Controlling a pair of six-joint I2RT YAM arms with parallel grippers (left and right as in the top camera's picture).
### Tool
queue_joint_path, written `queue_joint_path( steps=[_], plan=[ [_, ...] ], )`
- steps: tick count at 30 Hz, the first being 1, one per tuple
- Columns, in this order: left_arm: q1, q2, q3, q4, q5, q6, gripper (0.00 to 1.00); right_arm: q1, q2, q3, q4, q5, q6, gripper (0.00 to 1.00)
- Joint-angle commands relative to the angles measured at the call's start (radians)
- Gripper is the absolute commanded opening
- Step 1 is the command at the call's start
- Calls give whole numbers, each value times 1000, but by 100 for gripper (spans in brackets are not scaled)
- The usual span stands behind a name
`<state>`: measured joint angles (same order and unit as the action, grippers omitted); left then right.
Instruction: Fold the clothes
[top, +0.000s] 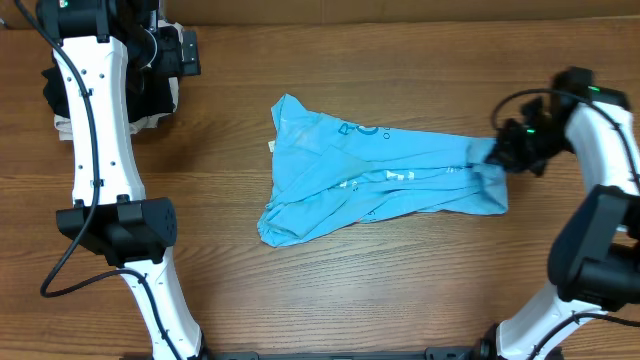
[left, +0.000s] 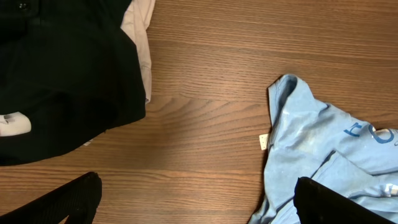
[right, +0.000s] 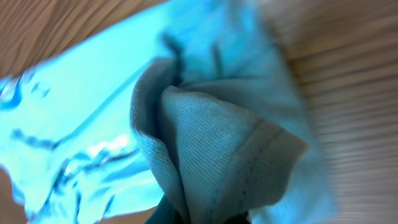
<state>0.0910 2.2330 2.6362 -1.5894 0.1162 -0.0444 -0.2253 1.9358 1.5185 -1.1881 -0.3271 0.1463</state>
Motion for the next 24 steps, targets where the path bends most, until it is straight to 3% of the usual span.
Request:
queue_joint_path(
  steps=[1, 9, 11, 19, 20, 21, 22, 23, 24],
  plan=[
    [-12, 4, 8, 1, 4, 15, 100, 122, -45, 26, 5, -26, 40, 4],
    [-13, 45, 2, 1, 7, 15, 100, 355, -45, 26, 62, 4, 150, 4],
    [-13, 56, 2, -1, 8, 14, 100, 407, -44, 26, 88, 19, 179, 8],
    [-13, 58, 2, 3, 16, 14, 100, 517, -43, 26, 215, 25, 266, 13],
    [-13, 60, 2, 1, 16, 14, 100, 527, -43, 26, 225, 37, 279, 19],
    [-13, 60, 2, -2, 17, 14, 100, 535, -43, 26, 233, 43, 281, 33],
    [-13, 61, 2, -6, 17, 14, 100, 540, -43, 26, 235, 43, 281, 61],
    [-14, 62, 2, -12, 18, 14, 100, 540, -43, 26, 235, 42, 281, 72],
    [-14, 64, 2, -19, 27, 15, 100, 540, -43, 26, 233, 42, 281, 77]
  ],
)
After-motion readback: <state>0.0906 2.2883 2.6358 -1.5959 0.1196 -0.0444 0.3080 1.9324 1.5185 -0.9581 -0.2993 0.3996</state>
